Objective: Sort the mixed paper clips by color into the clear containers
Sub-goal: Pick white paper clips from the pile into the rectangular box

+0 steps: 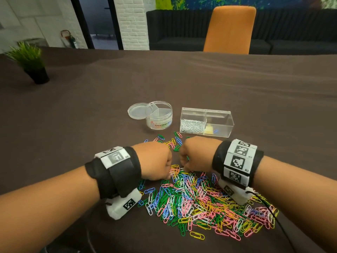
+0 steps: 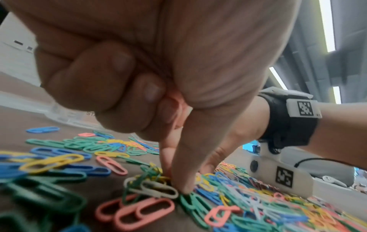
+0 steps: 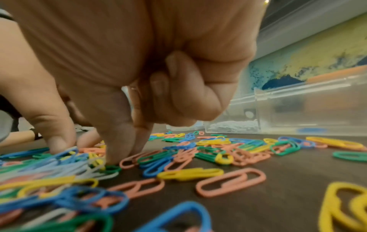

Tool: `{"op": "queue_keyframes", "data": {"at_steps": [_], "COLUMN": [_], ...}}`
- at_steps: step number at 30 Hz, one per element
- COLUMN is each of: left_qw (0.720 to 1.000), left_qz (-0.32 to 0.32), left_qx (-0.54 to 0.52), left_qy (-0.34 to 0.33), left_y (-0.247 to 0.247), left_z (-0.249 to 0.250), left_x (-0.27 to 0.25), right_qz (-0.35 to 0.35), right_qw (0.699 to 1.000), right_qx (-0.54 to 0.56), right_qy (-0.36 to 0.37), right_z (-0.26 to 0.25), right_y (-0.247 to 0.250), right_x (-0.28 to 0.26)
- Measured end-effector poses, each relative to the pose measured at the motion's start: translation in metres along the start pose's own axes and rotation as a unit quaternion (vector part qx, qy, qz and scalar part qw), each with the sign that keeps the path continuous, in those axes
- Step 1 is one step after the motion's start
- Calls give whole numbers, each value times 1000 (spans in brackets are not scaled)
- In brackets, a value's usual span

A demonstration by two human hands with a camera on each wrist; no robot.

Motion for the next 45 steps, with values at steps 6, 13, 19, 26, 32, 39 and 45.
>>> {"op": "queue_keyframes", "data": {"at_steps": [6, 13, 19, 26, 32, 39, 45], "left_qw": [992, 941, 847, 727, 698, 680, 779], "left_qz": [-24, -49, -73, -49, 13, 62, 163], "left_qx": [-120, -336, -526, -685, -716, -731, -603], "left_qy": [-13, -5, 30, 18, 12, 19, 53], "left_y": [1, 4, -11, -10, 6, 39, 97], "left_z": [-13, -26, -37, -40, -44, -40, -40], "left_x": [-1, -2, 2, 12, 30, 66, 103], "right_qz": [-12, -2, -32, -8, -36, 90, 184], "right_qw": [999, 999, 999, 999, 995, 961, 949], "right_qx": [50, 26, 31, 0, 83, 262, 229], "right_qy": [14, 20, 15, 36, 53, 0, -112], "right_z": [7, 8, 13, 8, 16, 71, 127], "right_y": [-6, -5, -11, -7, -11, 51, 94], "right_x": [3, -2, 2, -1, 1, 1, 29]}}
Point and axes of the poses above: each hand's wrist, its own x-axis towards the middle knuckle, its own y-axis out of the back of the hand, z = x × y, the point moved 9 cm from there along x, towards the middle knuckle, and after that the axes turned 4 degrees about -z, right-handed, at the moved point
